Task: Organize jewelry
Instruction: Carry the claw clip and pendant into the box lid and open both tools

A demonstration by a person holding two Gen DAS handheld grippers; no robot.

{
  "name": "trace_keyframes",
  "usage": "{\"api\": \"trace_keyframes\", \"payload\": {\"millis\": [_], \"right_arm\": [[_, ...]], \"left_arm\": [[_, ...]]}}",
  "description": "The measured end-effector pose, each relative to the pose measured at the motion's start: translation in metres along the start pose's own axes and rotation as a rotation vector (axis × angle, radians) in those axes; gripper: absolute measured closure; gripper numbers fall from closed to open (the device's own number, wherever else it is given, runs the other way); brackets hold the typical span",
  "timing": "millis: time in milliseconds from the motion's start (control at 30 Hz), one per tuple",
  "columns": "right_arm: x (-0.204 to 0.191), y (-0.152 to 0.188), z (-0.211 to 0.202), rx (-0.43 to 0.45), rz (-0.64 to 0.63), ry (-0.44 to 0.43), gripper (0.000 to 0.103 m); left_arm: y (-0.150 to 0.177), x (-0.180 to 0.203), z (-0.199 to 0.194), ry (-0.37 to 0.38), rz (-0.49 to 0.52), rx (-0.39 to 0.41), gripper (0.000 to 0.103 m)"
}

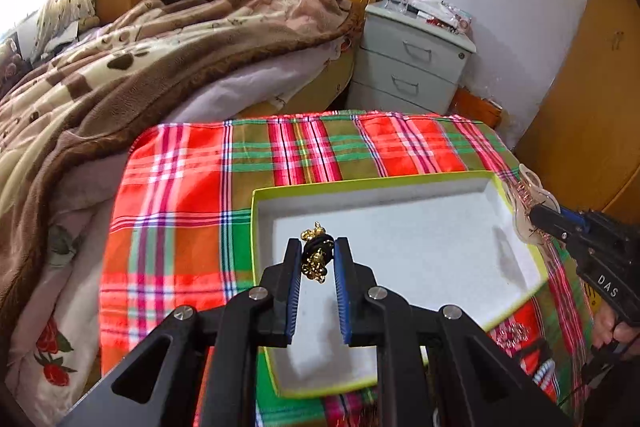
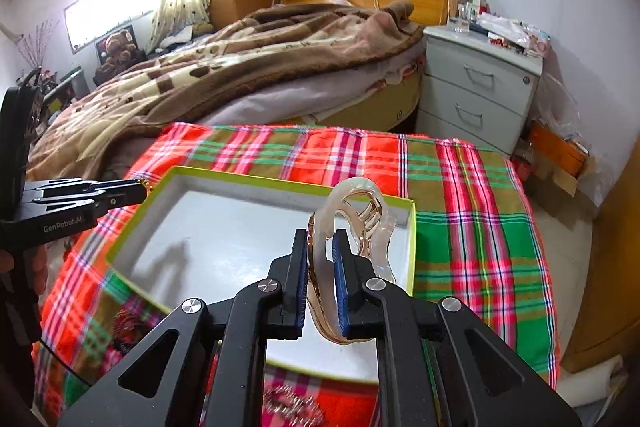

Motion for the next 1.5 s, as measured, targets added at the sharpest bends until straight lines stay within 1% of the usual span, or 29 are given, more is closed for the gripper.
{"api": "trace_keyframes", "payload": {"millis": [133, 233, 333, 567, 633, 967, 1267, 1500], "right_arm": [[0.009, 0.004, 0.018, -0.036, 0.005, 0.010, 0.091], [0.013, 0.006, 0.026, -0.049, 0.014, 0.007, 0.091], [0.015, 0.006, 0.033, -0.059, 0.016, 0.011, 0.091], [0.017, 0.007, 0.045, -0.080, 0.002, 0.018, 0.091], [0.017, 0.007, 0.048, -0.083, 0.001, 0.014, 0.091], [0.018, 0.006, 0.052, -0.083, -0.006, 0.011, 0.090], [0.019, 0.004, 0.052, -0.069, 0.005, 0.018, 0.089], [0.020, 0.001, 0.050, -0.060, 0.013, 0.020, 0.087]], "left_arm": [[-0.002, 0.002, 0.021, 0.009, 0.007, -0.026, 0.086], [-0.001, 0.001, 0.033, -0.007, 0.010, -0.037, 0.086], [0.000, 0.000, 0.046, -0.001, 0.007, -0.057, 0.086], [0.006, 0.000, 0.062, -0.025, 0.025, -0.090, 0.086], [0.009, -0.001, 0.066, -0.045, 0.036, -0.100, 0.086], [0.009, -0.002, 0.068, -0.051, 0.025, -0.103, 0.085], [0.009, 0.000, 0.068, -0.037, 0.026, -0.110, 0.074], [0.008, 0.001, 0.067, -0.025, 0.019, -0.112, 0.070]]}}
Point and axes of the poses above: each gripper's, at about its wrist camera, not at the fingertips, and z roughly the way its jaws point, x to its right, y to its underside, the point moved 6 cm from there along z, roughly the way its jaws point, and after that the axes turned 7 degrees about x, right-handed, at the moved point
